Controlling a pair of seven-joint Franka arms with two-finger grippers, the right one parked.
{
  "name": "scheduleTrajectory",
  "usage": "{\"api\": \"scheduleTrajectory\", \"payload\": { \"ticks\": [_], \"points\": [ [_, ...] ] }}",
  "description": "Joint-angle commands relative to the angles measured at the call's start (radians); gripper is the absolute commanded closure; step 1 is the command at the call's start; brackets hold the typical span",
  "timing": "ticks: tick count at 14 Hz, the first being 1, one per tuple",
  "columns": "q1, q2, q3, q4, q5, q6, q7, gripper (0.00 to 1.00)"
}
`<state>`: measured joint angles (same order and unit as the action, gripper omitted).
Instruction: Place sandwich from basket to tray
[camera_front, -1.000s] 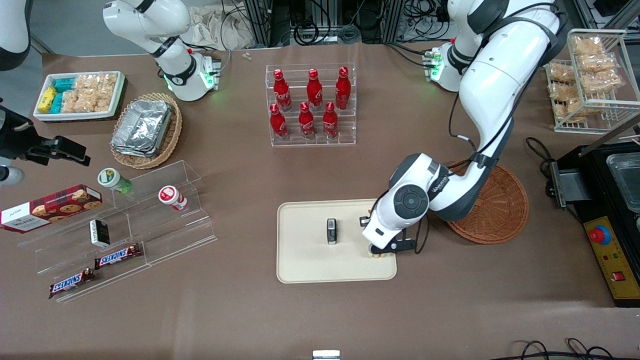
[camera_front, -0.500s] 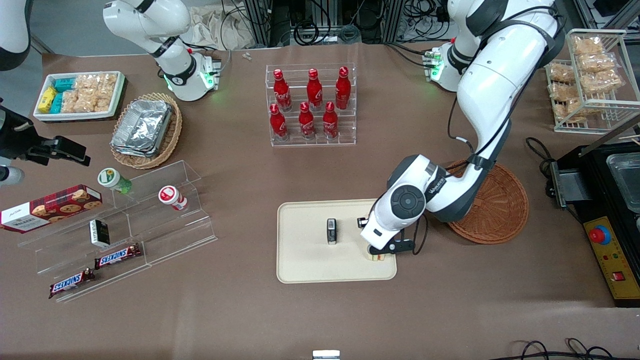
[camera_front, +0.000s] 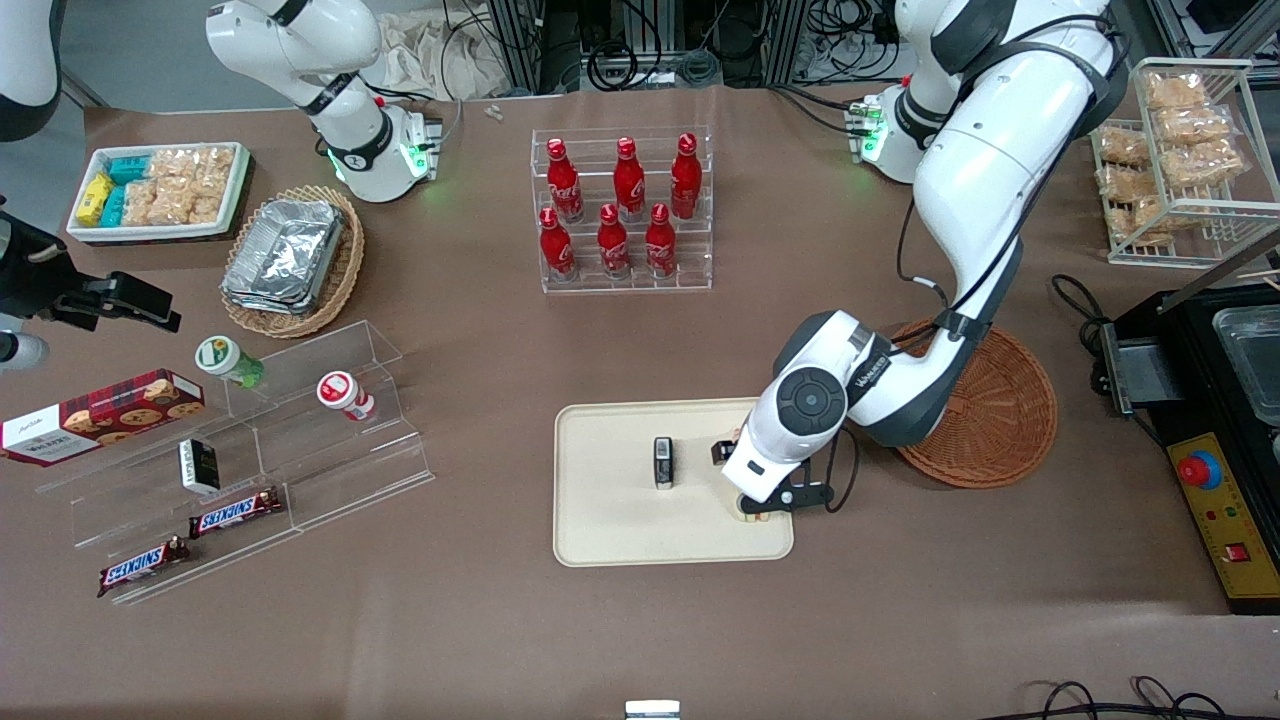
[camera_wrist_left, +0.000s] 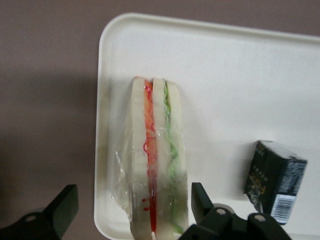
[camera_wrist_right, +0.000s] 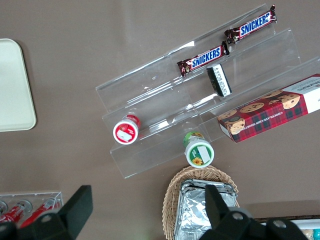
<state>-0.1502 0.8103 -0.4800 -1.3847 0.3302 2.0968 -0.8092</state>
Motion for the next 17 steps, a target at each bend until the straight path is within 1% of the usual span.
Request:
{"api": "scheduleTrajectory", "payload": {
  "ticks": [1,3,4,5,6,7,8,9,11,14,15,17],
  "points": [
    [0.001,-0.1,0.003,0.009,0.018,-0.105,-0.024,0.0],
    [0.047,-0.179,-0.003,0.0,-0.002,-0.162,0.011,0.0],
    [0.069,-0.215,-0.005,-0.008,-0.025,-0.202,0.045,0.0],
    [0.08,-0.261,-0.003,-0.02,-0.063,-0.24,0.076,0.0],
    [0.116,-0.31,-0.003,-0.052,-0.092,-0.257,0.115,0.0],
    [0.157,-0.362,-0.005,-0.098,-0.124,-0.259,0.175,0.0],
    [0.167,-0.426,0.004,-0.144,-0.166,-0.259,0.236,0.0],
    [0.172,-0.485,0.042,-0.196,-0.195,-0.259,0.296,0.0],
    [0.14,-0.597,0.162,-0.288,-0.255,-0.253,0.399,0.0],
    [0.127,-0.753,0.337,-0.417,-0.353,-0.253,0.683,0.0],
    [0.129,-0.79,0.381,-0.447,-0.361,-0.257,0.772,0.0],
    [0.13,-0.816,0.46,-0.458,-0.361,-0.274,0.93,0.0]
  ]
}}
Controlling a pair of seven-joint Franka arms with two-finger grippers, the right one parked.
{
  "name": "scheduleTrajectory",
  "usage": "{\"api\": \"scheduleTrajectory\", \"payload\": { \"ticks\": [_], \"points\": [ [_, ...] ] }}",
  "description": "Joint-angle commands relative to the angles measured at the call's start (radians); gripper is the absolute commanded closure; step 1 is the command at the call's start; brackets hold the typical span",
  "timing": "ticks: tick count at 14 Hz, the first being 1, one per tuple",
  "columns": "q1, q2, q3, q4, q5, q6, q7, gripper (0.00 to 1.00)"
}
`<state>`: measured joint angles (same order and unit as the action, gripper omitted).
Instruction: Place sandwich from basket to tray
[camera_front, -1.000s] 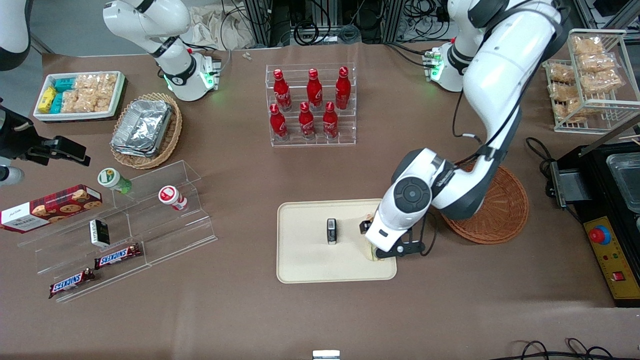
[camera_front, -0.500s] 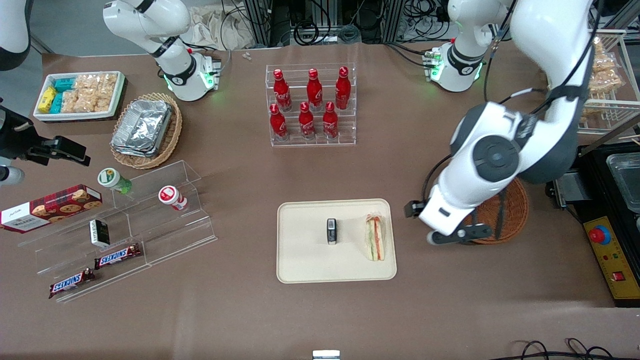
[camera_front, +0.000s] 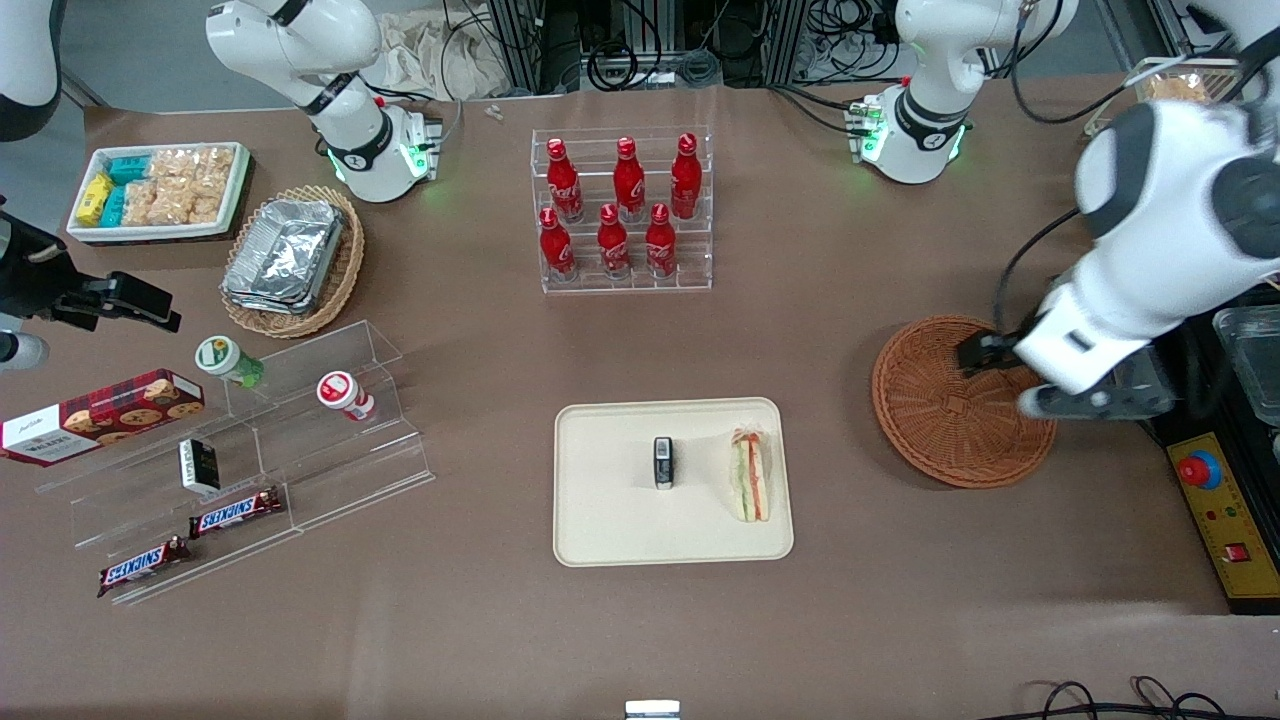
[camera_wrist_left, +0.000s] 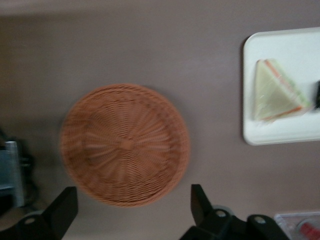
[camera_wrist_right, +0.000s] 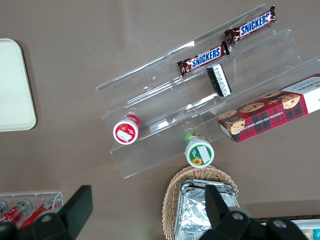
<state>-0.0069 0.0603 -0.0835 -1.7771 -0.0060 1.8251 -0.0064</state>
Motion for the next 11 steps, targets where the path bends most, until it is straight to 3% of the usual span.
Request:
{"api": "scheduleTrajectory", "payload": {
  "ticks": [1,8,11],
  "points": [
    [-0.012,-0.065,0.086,-0.059,-0.022,-0.006,0.166,0.0],
    [-0.021,0.061,0.087,0.143,0.021,-0.119,0.164,0.0],
    [-0.021,0.075,0.087,0.163,0.021,-0.138,0.161,0.0]
  ]
}}
